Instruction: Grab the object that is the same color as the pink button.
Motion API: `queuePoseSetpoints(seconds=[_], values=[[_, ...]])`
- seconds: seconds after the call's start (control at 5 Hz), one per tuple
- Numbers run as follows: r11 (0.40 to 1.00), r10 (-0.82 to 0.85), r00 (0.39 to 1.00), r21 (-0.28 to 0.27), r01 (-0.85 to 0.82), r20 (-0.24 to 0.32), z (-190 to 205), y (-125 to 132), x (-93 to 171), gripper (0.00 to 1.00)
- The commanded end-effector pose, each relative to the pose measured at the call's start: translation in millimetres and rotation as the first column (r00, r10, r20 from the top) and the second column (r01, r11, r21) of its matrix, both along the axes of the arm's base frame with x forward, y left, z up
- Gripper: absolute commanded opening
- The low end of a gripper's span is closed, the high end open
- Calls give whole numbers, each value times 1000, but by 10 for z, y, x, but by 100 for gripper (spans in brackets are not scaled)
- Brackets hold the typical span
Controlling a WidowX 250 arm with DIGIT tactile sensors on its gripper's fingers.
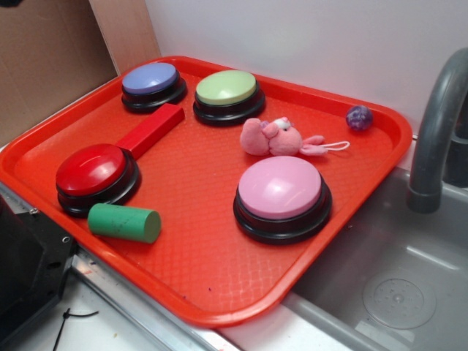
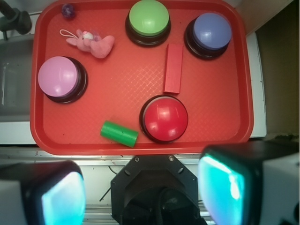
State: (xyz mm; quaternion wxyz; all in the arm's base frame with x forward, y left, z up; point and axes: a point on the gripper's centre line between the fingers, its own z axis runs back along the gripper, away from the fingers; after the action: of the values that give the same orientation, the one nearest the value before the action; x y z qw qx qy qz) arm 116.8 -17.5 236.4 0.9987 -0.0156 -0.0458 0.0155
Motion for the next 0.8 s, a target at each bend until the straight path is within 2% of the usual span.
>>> queuePoseSetpoints(seconds=[0.0,0.2,0.4,0.6], values=[[1000,0,1000,0,0,0,0,0,0,100],[997,-65,998,40,65,1,-134,5,210,100],[993,-79,997,84,80,-22,-307,37,501,100],[991,-84,996,100,87,-36,-507,30,820,100]])
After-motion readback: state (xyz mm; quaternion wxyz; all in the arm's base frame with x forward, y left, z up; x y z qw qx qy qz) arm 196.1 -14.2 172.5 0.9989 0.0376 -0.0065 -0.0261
